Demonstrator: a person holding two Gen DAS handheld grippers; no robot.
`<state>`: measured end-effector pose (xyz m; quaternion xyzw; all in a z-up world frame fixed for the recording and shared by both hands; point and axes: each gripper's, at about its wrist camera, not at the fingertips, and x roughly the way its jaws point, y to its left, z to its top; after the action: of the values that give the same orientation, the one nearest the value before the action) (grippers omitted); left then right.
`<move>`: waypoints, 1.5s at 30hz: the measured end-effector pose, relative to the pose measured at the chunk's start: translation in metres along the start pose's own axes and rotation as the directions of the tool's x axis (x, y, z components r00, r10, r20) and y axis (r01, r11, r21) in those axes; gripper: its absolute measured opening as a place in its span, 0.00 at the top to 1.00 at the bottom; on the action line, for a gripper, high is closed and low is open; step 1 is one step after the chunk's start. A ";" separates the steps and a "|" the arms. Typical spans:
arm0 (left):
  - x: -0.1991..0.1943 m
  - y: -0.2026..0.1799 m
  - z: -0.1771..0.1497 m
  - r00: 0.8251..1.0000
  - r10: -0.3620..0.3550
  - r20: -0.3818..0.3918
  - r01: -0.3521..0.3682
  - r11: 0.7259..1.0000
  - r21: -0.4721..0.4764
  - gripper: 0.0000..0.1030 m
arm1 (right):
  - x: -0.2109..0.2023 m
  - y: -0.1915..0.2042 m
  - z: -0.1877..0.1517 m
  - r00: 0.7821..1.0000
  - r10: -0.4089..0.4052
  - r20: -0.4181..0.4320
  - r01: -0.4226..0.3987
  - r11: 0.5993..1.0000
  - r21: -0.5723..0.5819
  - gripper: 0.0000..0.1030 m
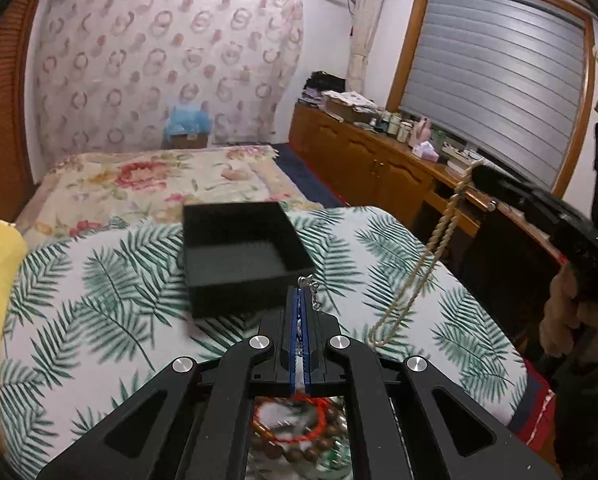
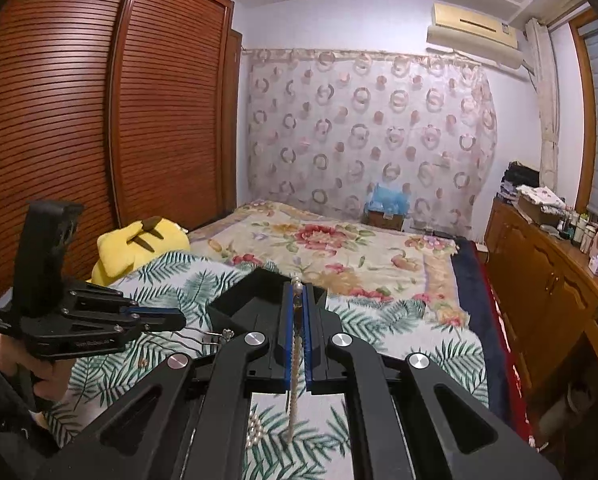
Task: Organize jewelry
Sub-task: 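Lift the silver chains with the right gripper and carry them over the black box, then lower the chains into the black box and open the right gripper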
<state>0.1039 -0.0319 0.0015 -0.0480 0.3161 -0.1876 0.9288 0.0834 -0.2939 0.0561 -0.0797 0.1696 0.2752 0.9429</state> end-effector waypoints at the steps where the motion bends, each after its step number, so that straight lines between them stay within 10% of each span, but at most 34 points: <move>1: 0.001 0.003 0.004 1.000 0.009 0.005 -0.009 1.000 0.000 0.99 | 0.001 0.001 0.005 1.000 -0.001 0.009 0.001 1.000 -0.005 0.95; 17: 0.028 0.040 0.054 0.995 0.083 0.056 -0.081 0.996 -0.032 0.99 | 0.037 -0.003 0.062 0.999 -0.015 0.047 0.018 0.998 -0.061 0.95; 40: 0.102 0.055 0.045 0.995 0.062 -0.082 -0.069 0.994 -0.088 0.98 | 0.097 0.011 0.085 1.000 0.000 0.012 0.001 0.997 -0.074 0.95; 45: 0.086 0.058 0.046 0.994 0.089 -0.061 -0.093 0.993 -0.070 0.80 | 0.108 0.015 0.077 1.000 0.003 -0.011 -0.004 0.997 -0.078 0.95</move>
<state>0.2132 -0.0121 -0.0226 -0.0621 0.3512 -0.1345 0.9245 0.1816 -0.2091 0.0874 -0.1175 0.1643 0.2826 0.9377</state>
